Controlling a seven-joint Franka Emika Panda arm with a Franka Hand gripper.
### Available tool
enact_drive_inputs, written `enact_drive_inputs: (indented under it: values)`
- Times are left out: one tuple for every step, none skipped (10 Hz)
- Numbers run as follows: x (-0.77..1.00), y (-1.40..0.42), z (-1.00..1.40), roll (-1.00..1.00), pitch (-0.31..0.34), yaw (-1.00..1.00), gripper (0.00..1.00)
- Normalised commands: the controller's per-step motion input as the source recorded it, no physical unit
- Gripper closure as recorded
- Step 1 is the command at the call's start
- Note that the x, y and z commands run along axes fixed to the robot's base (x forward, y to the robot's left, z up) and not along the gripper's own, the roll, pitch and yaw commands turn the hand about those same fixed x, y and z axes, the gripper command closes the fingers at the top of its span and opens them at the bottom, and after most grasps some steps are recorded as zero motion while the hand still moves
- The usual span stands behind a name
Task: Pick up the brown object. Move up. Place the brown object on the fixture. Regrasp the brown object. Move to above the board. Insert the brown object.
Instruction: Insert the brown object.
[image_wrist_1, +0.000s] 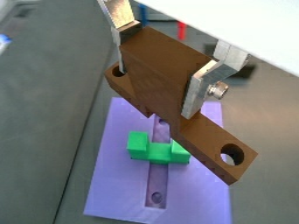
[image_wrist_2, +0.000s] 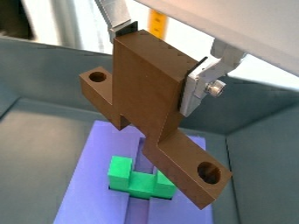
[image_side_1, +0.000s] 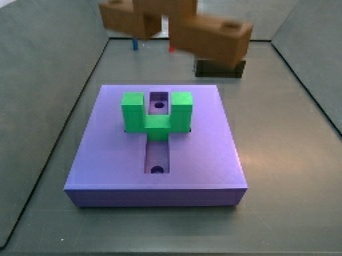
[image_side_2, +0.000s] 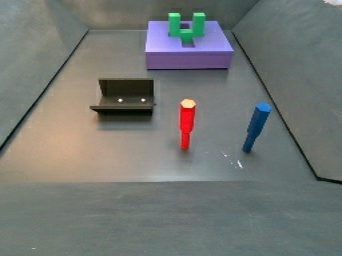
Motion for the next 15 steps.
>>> enact_drive_inputs:
  values:
    - [-0.02,-0.05,-0.53,-0.07,-0.046,-0.97,1.0]
    - [-0.02,-0.06,-0.46,-0.11,-0.076,-0.93,1.0]
    - [-0.04,-0.13,-0.45,-0.08,-0.123,-0.93,1.0]
    - [0.06,-0.13,-0.36,0.0,-0.02,-0.96,1.0]
    - [0.0,-0.08,-0.18,0.0,-0.019,-0.61,1.0]
    - [0.01,-0.09,-0.21,0.0,-0.014,-0.59,1.0]
    - [0.0,-0.09,-0.24,0.02,-0.003,-0.6,1.0]
    - [0.06,-0.07,-0.2,0.04,0.0,-0.62,1.0]
    - [0.17,0.0,-0.18,0.01,0.043,-0.79,1.0]
    - [0.05,0.0,-0.15,0.0,0.03,-0.93,1.0]
    - [0.02,0.0,-0.11,0.0,0.039,-0.95,1.0]
    - [0.04,0.0,-0.02,0.0,0.054,-0.89,1.0]
    - [0.01,0.0,-0.01,0.0,0.081,-0.71,1.0]
    - [0.05,0.0,-0.04,0.06,0.151,-0.76,1.0]
    - [0.05,0.0,-0.01,0.07,0.154,-0.75,1.0]
